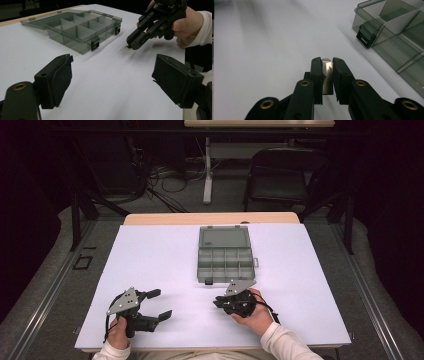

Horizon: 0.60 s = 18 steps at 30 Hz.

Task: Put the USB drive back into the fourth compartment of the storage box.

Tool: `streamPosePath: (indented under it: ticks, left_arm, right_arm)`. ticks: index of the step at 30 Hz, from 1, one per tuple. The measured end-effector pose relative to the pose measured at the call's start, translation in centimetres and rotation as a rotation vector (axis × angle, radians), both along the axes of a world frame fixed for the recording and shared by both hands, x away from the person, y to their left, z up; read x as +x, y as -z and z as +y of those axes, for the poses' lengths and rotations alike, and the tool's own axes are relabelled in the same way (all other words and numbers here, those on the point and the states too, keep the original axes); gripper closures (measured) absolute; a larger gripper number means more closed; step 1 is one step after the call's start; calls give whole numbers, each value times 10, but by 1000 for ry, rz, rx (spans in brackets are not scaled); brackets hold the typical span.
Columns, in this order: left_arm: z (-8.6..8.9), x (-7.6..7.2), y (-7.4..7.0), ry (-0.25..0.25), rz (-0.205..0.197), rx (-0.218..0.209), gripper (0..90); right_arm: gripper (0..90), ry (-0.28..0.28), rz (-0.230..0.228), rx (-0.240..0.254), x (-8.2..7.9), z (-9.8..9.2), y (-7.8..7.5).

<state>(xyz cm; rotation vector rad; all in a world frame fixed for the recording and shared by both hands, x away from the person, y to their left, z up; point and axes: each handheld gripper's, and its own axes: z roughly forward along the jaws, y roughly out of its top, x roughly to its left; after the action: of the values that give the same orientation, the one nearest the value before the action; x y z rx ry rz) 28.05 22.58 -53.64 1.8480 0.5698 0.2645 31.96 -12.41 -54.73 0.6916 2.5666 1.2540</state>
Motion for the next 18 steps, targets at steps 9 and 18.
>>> streamPosePath:
  ticks: [9, 18]
  left_arm:
    - [0, 0, 0, -3, -1, -1, 157]
    - [0, 0, 0, -2, -1, -1, 157]
  right_arm:
    - [794, 27, -9, 18, 2, -9, -6]
    - [794, 50, -16, 27, 4, -17, -11]
